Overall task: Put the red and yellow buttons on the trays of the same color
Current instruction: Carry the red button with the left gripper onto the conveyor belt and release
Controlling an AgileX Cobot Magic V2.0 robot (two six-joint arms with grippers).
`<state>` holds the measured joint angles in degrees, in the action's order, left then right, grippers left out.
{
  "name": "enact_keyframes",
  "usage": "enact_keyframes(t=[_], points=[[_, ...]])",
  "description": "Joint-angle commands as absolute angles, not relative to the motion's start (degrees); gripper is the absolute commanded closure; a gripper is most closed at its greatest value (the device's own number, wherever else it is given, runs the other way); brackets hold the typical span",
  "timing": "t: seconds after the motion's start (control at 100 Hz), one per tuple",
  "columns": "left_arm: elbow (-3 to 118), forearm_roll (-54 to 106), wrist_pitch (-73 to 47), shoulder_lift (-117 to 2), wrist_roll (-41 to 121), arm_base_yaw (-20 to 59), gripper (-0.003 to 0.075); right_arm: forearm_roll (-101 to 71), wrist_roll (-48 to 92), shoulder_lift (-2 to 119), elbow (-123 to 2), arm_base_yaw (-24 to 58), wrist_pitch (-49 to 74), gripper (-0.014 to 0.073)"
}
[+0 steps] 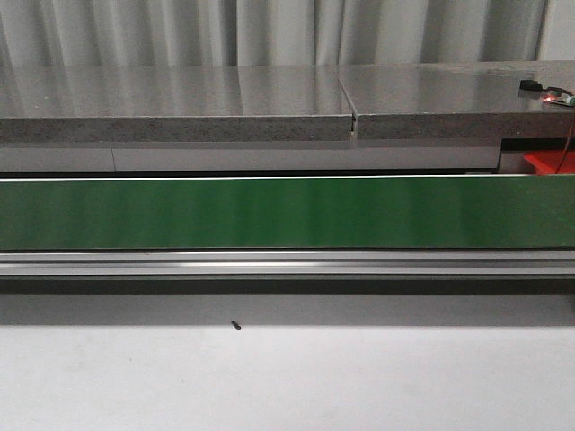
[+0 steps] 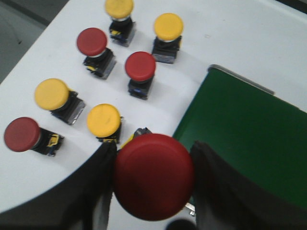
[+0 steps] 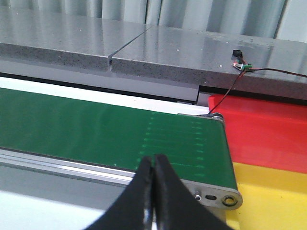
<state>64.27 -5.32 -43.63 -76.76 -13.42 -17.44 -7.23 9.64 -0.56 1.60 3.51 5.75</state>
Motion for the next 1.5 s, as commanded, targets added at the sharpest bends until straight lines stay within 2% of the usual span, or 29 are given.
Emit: enact_keyframes(t=[0.0,0.46,1.0,1.1,1.17,1.22,1.29,1.36,1.49], points=[[67.0,-4.9,-41.9,-76.4,-13.3,-15.2,0.0553,-6.7,9.9,-1.7,0.6,3.5,1.1,0.0662],[69.2,-4.0,-41.0,-83.8,-13.3,-7.7,0.0553,-6.7,9.9,-1.7,0.6,3.5,1.1,0.0662],[69.2,-2.8,-39.9,-89.0,-13.3,-7.4,0.0541,-6.7,9.9,-1.7,0.6,3.5,1.1,0.0662],[69.5,-2.4,-39.8,-89.0,-13.3,-7.4,0.0454,-6.7,9.9,-1.7,0.6,3.5,1.1,0.0662],[69.7,-2.4,-39.8,-89.0,-13.3,-7.4,0.0323,-6.7,9.9,-1.7,0.6,3.5,1.1,0.0662],[70.0,-2.4,-39.8,-88.9,-13.3,-7.4,0.0203,-6.7,9.9,-1.7,0.6,3.5,1.1,0.0662],[70.8,-2.4,-40.9,-88.9,-13.3,-7.4,0.0092,-6.7,9.9,-1.7,0.6,3.5,1.1,0.0662],[72.0,-2.4,-42.6,-88.9,-13.1,-7.4,0.0053,-6.7,9.9,-1.7,0.6,3.5,1.1,0.0662],[75.0,-2.2,-45.2,-88.4,-12.4,-7.3,0.0061,-6.7,9.9,-1.7,0.6,3.5,1.1,0.0662]])
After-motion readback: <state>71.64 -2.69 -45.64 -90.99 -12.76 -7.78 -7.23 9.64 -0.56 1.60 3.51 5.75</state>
